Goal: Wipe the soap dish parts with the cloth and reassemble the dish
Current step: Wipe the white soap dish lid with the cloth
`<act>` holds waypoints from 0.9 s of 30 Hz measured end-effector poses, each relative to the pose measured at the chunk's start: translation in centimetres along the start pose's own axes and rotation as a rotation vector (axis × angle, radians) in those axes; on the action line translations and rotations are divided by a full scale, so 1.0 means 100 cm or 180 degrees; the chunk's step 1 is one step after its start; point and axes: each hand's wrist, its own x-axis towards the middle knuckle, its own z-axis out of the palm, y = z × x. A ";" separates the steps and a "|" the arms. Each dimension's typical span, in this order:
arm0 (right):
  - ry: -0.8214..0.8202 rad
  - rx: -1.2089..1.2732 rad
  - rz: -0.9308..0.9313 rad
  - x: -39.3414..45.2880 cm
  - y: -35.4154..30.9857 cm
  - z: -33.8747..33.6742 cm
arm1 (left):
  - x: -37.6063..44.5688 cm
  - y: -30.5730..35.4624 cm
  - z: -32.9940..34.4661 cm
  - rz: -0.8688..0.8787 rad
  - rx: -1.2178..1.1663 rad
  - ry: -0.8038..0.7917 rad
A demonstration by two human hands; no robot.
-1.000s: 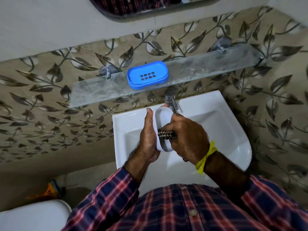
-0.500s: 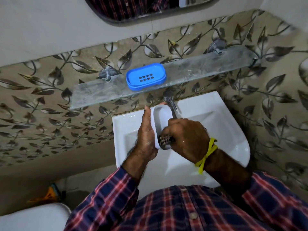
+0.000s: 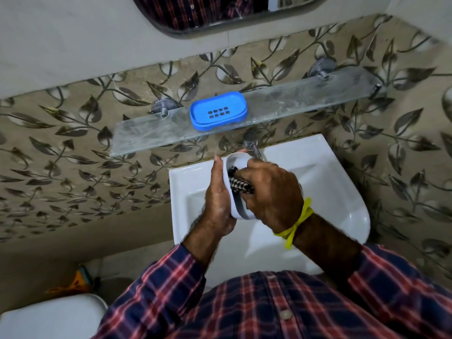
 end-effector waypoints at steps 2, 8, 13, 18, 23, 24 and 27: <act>0.0064 -0.0139 0.0150 0.000 0.004 0.000 | -0.002 -0.002 0.001 0.0021 0.0073 -0.0041; -0.0220 -0.0160 -0.0012 0.002 -0.008 -0.001 | -0.007 -0.001 0.002 0.0042 -0.0060 -0.0147; 0.0032 -0.0499 0.0431 0.012 -0.002 0.003 | -0.002 -0.002 0.005 0.0094 -0.0018 -0.0019; -0.0542 -0.0249 0.0291 0.006 -0.002 0.009 | 0.001 0.012 -0.005 0.0009 -0.0047 0.0037; -0.0620 0.0049 0.0216 0.008 0.003 0.010 | 0.002 0.011 -0.008 -0.0177 0.0095 0.0069; -0.0805 0.0089 0.0071 0.005 0.004 0.010 | 0.003 0.012 -0.012 -0.0129 0.0147 0.0151; -0.0832 -0.0015 0.0171 -0.004 0.009 0.010 | 0.005 0.012 -0.017 0.0023 0.0392 0.0239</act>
